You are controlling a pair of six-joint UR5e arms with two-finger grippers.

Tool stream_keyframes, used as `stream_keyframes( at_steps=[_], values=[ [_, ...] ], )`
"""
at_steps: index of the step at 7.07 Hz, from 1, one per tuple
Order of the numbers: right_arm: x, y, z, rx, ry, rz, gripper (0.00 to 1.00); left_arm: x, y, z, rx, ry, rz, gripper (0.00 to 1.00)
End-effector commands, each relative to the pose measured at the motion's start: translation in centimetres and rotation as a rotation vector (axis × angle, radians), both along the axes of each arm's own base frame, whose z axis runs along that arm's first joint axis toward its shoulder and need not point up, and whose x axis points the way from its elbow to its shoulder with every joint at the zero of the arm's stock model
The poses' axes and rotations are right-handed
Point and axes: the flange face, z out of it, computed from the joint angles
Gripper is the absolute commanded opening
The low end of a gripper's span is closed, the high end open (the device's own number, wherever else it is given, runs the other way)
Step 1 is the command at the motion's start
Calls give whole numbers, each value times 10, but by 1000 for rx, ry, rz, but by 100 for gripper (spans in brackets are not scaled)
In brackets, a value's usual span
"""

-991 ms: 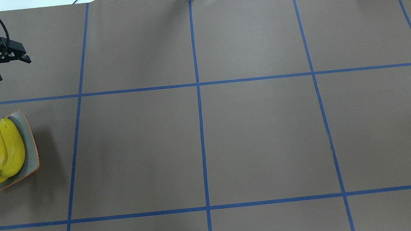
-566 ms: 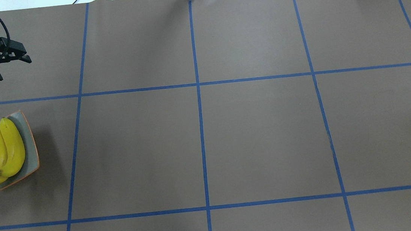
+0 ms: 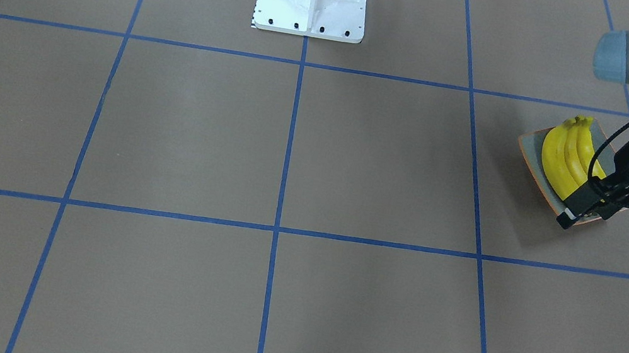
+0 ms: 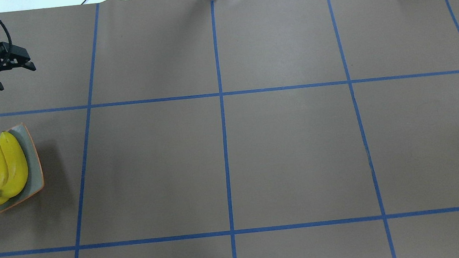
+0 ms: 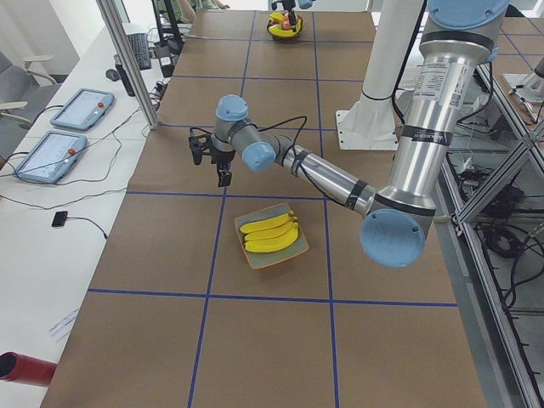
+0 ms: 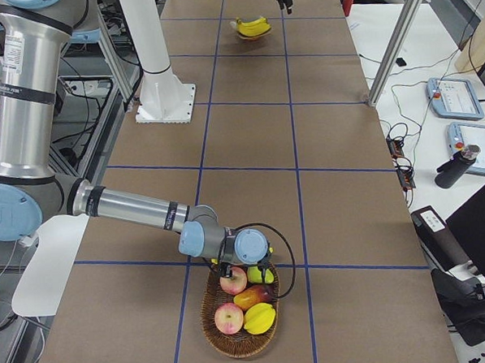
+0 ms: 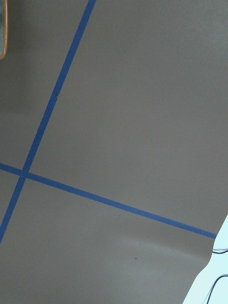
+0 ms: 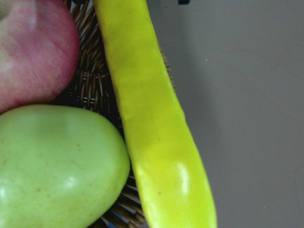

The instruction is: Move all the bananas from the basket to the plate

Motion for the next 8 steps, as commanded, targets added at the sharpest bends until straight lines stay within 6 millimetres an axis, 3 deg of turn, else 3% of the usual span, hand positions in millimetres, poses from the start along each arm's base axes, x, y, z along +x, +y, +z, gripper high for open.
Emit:
stream_keyframes(
  at_steps=[1, 3, 6, 7, 8],
  values=[
    [0, 1, 3, -7, 1, 0, 65, -1, 0, -1, 3, 1, 0, 100],
    [0, 1, 3, -7, 1, 0, 55, -1, 0, -1, 5, 1, -1, 100],
    [0, 1, 3, -5, 0, 0, 6, -1, 0, -2, 6, 2, -1, 100],
    [0, 1, 3, -7, 0, 0, 0, -1, 1, -4, 9, 3, -1, 100],
    [-2, -7, -2, 1, 0, -1, 0, -1, 1, -3, 6, 2, -1, 100]
  ],
)
